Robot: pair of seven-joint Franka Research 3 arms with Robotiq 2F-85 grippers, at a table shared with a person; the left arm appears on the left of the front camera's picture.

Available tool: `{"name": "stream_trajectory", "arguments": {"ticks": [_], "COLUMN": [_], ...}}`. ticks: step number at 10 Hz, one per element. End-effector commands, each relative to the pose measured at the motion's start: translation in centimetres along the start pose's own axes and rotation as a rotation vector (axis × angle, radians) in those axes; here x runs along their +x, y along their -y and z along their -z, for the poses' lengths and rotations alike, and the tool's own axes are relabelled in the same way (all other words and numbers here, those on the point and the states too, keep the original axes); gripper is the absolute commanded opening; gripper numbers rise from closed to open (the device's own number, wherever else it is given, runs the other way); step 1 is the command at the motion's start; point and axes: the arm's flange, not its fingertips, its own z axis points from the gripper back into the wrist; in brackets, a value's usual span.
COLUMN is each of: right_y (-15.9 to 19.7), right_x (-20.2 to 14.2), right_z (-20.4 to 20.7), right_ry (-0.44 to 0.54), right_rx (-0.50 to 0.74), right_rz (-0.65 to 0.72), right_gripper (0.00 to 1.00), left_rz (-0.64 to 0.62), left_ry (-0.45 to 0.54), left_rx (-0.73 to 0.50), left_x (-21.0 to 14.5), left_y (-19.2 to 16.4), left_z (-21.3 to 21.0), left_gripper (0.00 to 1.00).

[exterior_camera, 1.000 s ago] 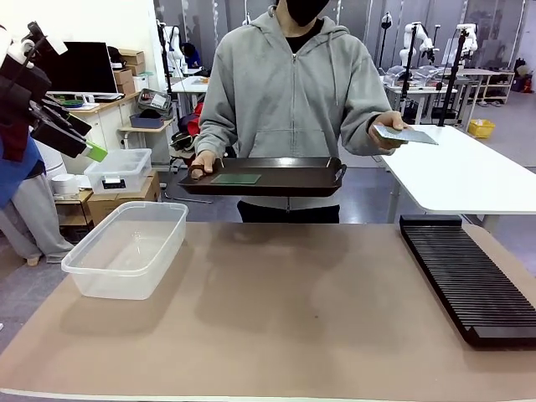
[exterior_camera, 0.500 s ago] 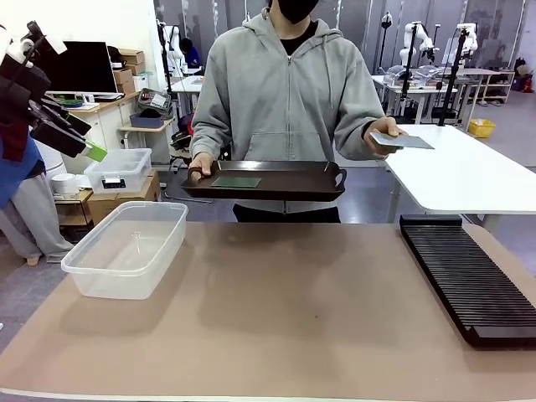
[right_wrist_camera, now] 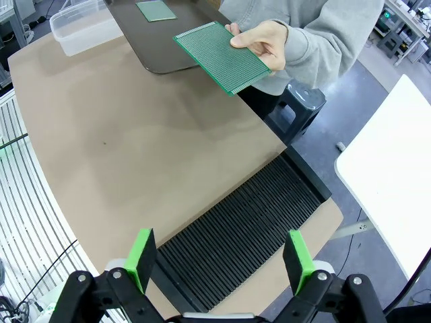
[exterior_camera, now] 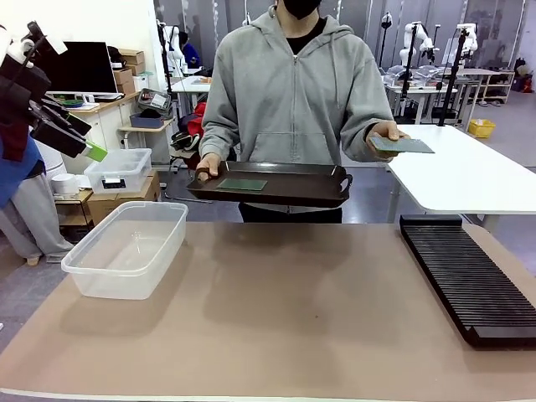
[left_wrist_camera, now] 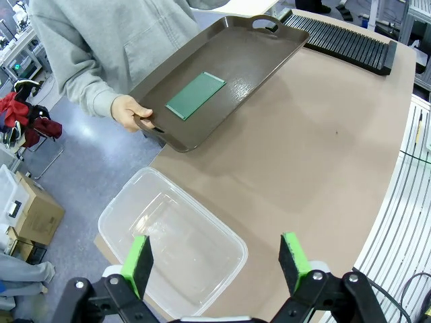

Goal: Sort PCBs into racks and boxes based on the side picked up.
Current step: Pick up the Blank PCB handed by the Human.

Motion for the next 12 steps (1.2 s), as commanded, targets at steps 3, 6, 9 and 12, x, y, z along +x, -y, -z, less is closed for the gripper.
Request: {"name": "stream_trajectory", "arguments": {"ticks": [3,6,9,12], "right_y": [-0.1,-0.1,0.0,3.5], "right_x": [0.2,0.2,0.0,1.4], "right_z": [-0.1,-0.1,0.0,2.9], "right_ry": [-0.002,-0.002,0.0,-0.005], "right_rx": [0.002,0.002,0.0,0.294], "right_rz": [-0.004,-0.004,0.0,0.275], "right_gripper": [1.0,1.0,1.0,1.0], "left_rz": [0.001,0.001,0.001,0.001], "left_ry": [-0.006,-0.006,-0.006,-0.006], "left_rx": [-0.009,-0.009,-0.009,-0.009], "left_x": [-0.1,-0.1,-0.1,-0.1], "left_y": [0.0,0.0,0.0,0.0], "left_z": [0.1,0.1,0.1,0.1], "left_gripper": [1.0,1.0,1.0,1.0]}}
